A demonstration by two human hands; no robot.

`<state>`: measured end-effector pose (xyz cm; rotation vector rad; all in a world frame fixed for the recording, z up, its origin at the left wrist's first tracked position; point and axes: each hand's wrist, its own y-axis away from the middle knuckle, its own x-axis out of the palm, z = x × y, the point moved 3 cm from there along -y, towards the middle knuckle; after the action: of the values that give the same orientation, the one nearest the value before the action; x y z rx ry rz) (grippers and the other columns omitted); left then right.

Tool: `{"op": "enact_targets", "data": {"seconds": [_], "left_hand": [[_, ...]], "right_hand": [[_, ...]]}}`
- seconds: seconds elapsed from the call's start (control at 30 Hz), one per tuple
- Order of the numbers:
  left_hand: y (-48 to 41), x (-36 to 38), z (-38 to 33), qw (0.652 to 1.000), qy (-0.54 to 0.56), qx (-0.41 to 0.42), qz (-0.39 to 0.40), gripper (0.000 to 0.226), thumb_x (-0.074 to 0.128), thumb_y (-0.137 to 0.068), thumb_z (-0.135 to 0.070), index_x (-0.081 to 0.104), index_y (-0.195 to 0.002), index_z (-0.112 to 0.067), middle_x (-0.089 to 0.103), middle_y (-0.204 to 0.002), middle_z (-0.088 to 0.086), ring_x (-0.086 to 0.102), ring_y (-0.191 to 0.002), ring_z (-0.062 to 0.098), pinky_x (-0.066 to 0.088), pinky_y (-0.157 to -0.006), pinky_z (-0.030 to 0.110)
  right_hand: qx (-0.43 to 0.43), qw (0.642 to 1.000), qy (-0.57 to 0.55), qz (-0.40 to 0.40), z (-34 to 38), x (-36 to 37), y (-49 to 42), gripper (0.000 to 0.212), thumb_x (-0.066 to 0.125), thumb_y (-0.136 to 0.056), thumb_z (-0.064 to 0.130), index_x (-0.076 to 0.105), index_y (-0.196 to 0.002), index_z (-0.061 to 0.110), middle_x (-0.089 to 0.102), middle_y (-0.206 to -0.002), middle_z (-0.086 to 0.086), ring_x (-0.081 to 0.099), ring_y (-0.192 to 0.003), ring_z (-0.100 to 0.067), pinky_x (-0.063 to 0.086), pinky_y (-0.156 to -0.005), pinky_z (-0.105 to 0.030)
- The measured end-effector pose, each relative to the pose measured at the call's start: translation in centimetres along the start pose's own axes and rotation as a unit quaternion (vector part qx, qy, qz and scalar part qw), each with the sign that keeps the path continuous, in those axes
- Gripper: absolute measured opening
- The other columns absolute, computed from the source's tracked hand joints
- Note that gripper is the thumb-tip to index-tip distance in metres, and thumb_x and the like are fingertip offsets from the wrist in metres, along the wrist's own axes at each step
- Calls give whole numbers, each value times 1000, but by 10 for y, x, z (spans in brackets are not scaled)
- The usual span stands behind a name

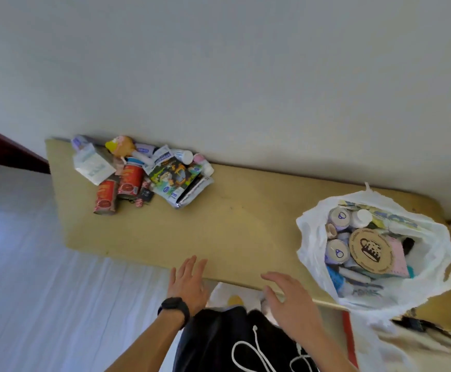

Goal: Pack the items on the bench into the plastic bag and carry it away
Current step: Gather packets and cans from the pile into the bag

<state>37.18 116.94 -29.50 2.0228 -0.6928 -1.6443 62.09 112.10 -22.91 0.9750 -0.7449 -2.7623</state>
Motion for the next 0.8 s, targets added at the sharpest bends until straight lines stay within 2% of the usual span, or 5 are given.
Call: {"op": "enact_targets", "data": {"seconds": [0.17, 0.33, 0.5, 0.67, 0.8], "left_hand": [[-9, -16, 88, 994, 14, -89, 69, 67, 39, -96, -46, 12, -155, -29, -1, -165, 0, 4, -151, 24, 6, -121, 47], [-34, -38, 155, 991, 54, -112, 53, 69, 43, -95, -45, 11, -155, -32, -1, -165, 0, 2, -151, 24, 4, -121, 48], [-65, -55, 210, 991, 53, -105, 64, 72, 43, -96, -45, 3, -155, -35, -8, -164, -2, -3, -151, 23, 1, -121, 50], [-71, -59, 236, 992, 44, -83, 87, 70, 42, -96, -44, 3, -154, -41, -13, -163, -6, -3, -151, 25, -4, -119, 51], [-72, -57, 238, 992, 48, -76, 90, 73, 42, -94, -47, 2, -154, -39, -15, -163, -5, -5, -151, 26, -4, -120, 52]], "right_hand": [[-42, 973, 175, 144, 64, 61, -63, 38, 42, -99, 36, 52, -136, 35, 44, -144, 16, 34, -134, -11, 30, -109, -22], [-57, 954, 234, 180, 137, 100, -136, 42, 45, -99, 34, 47, -141, 30, 44, -146, 8, 37, -135, -17, 34, -110, -29], [114, 991, -23, 59, 206, 129, -224, 53, 67, -88, 38, 47, -134, 21, 58, -127, 0, 58, -111, -20, 50, -96, -39], [312, 911, -266, -37, 237, 148, -285, 45, 76, -83, 31, 55, -116, 8, 68, -91, -9, 65, -65, -19, 51, -41, -25], [361, 881, -304, -44, 245, 158, -303, 32, 74, -86, 31, 59, -110, 14, 62, -82, -2, 56, -62, -11, 43, -43, -23]]}}
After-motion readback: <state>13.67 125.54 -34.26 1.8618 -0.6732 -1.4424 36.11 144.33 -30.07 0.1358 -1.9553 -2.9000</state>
